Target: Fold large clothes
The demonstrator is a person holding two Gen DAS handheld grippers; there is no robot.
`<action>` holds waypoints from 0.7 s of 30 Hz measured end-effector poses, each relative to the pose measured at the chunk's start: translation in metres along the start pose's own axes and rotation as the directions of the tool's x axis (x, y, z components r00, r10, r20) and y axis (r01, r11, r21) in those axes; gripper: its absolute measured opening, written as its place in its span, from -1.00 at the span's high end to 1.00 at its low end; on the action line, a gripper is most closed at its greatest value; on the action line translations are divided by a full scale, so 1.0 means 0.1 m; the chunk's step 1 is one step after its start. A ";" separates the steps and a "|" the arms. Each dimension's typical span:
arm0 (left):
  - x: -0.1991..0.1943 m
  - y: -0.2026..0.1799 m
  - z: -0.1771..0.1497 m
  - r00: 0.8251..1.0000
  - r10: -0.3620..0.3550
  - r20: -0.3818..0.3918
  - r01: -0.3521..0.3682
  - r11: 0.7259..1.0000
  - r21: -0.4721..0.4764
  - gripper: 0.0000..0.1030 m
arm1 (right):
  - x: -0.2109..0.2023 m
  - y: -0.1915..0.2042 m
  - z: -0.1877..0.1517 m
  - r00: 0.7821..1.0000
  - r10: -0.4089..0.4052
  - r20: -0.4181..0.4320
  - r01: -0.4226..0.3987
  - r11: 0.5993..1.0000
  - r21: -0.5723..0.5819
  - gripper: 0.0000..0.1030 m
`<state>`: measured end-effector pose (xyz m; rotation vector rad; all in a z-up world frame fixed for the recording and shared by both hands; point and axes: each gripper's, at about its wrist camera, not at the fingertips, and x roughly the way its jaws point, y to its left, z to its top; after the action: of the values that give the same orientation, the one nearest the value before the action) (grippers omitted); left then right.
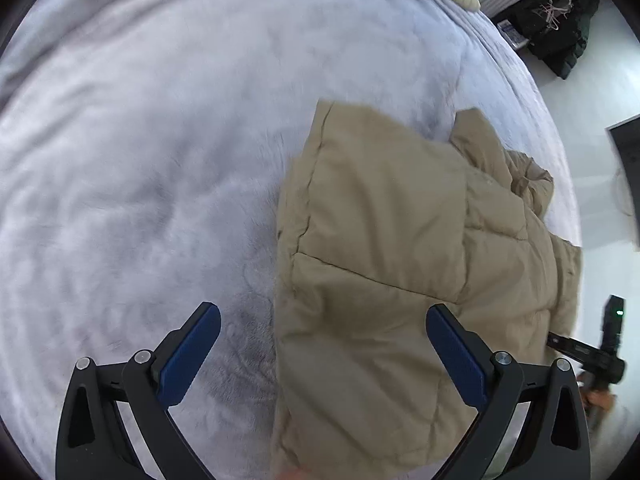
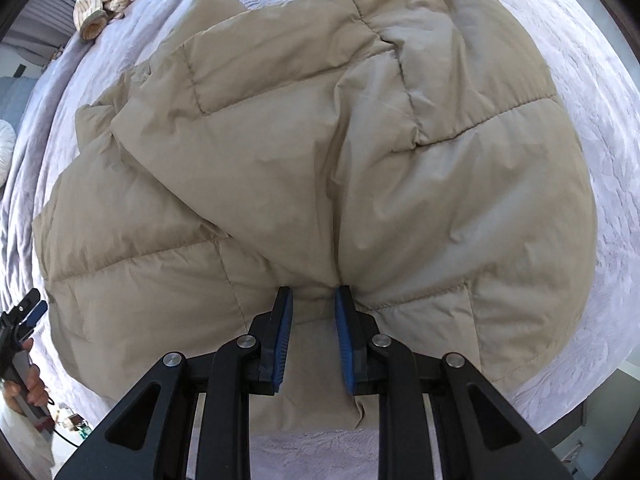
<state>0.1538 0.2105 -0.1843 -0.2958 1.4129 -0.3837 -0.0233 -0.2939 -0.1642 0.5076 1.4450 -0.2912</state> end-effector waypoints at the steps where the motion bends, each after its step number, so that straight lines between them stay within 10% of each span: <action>1: 0.09 0.04 0.03 0.999 -0.043 -0.028 0.043 0.999 -0.002 -0.99 | 0.01 0.01 0.00 1.000 -0.004 0.000 0.004 1.000 -0.001 0.54; 5: 0.50 0.14 0.18 0.950 -0.270 -0.157 0.267 0.963 -0.042 -0.99 | 0.08 0.16 0.00 1.000 -0.025 0.010 0.025 1.000 -0.012 0.53; 11: 0.81 -0.07 0.29 0.876 -0.408 -0.259 0.420 0.907 -0.007 -0.87 | 0.10 0.26 -0.05 0.999 -0.043 0.024 0.043 0.999 -0.014 0.50; 14: 0.81 -0.16 0.32 0.869 -0.410 -0.276 0.434 0.900 0.030 0.23 | 0.04 0.34 -0.07 0.998 -0.066 0.018 0.066 0.998 -0.012 0.50; 21: 0.83 -0.18 0.34 0.887 -0.374 -0.271 0.401 0.915 0.047 0.04 | -0.54 0.94 -0.13 0.977 0.048 0.207 -0.027 0.995 -0.100 0.50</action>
<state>0.1955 0.1575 -0.2465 -0.4607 1.5817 -0.8481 0.0044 -0.2121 -0.0968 0.4123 1.2374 -0.2357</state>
